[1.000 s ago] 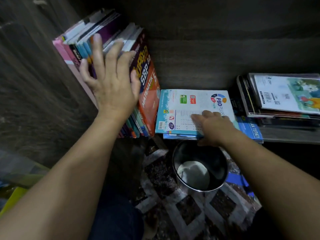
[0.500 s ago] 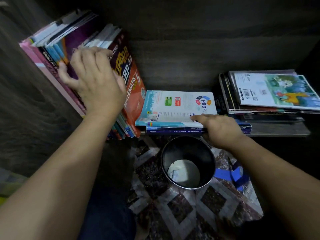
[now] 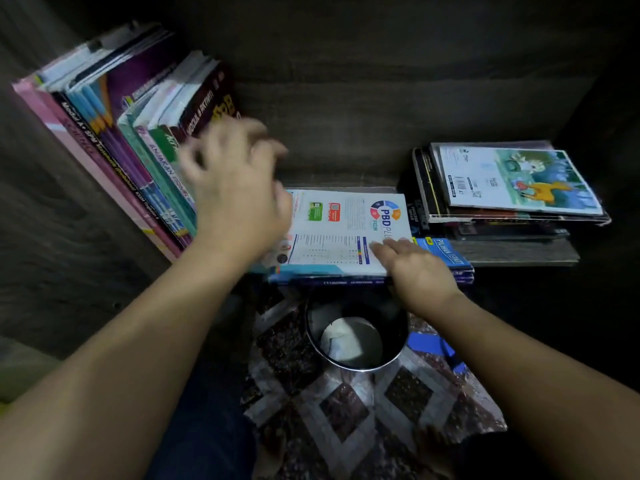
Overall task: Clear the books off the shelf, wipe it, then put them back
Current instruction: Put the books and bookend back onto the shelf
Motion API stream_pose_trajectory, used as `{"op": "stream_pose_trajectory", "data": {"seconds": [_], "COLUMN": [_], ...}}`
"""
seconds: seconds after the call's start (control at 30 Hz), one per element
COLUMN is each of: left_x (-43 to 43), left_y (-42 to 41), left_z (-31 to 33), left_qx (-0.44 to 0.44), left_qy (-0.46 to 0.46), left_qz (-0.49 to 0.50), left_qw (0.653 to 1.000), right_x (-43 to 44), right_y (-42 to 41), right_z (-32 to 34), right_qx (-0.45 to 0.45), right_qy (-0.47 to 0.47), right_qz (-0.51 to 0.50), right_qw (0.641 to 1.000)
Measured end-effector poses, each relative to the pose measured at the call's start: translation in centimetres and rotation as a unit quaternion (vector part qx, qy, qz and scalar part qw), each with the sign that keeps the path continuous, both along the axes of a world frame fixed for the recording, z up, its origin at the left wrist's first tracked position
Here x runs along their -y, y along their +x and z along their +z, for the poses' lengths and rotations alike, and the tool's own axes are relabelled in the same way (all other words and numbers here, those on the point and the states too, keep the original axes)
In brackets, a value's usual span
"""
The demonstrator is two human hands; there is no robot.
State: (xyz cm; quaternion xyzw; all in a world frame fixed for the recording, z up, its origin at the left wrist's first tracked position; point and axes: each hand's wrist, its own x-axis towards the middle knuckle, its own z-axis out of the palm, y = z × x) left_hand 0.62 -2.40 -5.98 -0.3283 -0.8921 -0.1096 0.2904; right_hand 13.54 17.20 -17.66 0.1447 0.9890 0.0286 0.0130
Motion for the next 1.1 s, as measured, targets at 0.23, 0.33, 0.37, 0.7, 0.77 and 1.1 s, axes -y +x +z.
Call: {"op": "stream_pose_trajectory", "data": {"seconds": [0.23,0.33,0.37,0.7,0.77,1.1], "left_x": [-3.2,-4.7,-5.0,-2.4,-1.7,1.6], "left_y": [3.8,4.8,5.1,5.4,5.5,3.6], "left_z": [-6.2,-7.6,-7.7,-3.8,-2.7,1.8], "left_qx": [0.240,0.157,0.130,0.175,0.171,0.252], "left_qy": [-0.279,-0.245,-0.233,-0.091,-0.059,-0.010], "left_qz": [-0.159,-0.119,-0.108,-0.096,-0.093,-0.136], "left_qw": [0.916,0.949,0.958,0.976,0.979,0.958], "right_x": [0.7,1.4,1.6,0.3,-0.4,-1.1], "right_y": [0.6,1.1,1.4,3.6,3.9,3.6], "right_z": [3.7,5.4,5.9,11.4,11.7,11.0], "right_qx": [-0.025,-0.019,-0.012,-0.181,-0.261,-0.331], "right_qy": [-0.053,-0.038,-0.035,0.089,0.068,-0.369], "right_qz": [-0.009,-0.001,0.004,0.027,0.022,-0.044], "right_qw": [0.998,0.999,0.999,0.979,0.963,0.868]}}
